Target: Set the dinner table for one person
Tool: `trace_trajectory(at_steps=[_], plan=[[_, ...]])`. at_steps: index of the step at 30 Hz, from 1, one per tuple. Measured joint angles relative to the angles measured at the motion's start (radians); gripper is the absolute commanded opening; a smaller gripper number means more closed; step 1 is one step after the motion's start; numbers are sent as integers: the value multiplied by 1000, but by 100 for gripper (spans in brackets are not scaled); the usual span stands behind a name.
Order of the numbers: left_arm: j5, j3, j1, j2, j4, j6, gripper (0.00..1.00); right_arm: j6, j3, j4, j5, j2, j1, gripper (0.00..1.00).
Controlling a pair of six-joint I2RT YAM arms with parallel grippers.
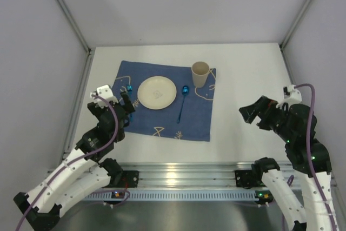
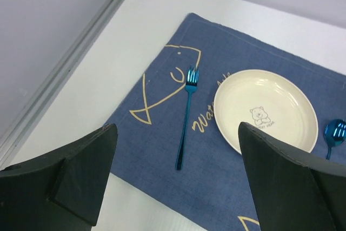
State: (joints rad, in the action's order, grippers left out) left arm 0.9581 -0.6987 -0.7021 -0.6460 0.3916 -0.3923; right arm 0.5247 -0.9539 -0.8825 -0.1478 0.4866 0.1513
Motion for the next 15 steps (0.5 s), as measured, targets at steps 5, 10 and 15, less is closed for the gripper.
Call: trace_trajectory(at_steps=[5,10,15], plan=[[32,0,0,40,41,-6,98,1,34,7,-27,0,23,100],[24,0,0,64,119,-36,95,9,60,10,-56,0,37,100],[16,0,0,132,167,-56,94,15,77,24,-84,0,53,100]])
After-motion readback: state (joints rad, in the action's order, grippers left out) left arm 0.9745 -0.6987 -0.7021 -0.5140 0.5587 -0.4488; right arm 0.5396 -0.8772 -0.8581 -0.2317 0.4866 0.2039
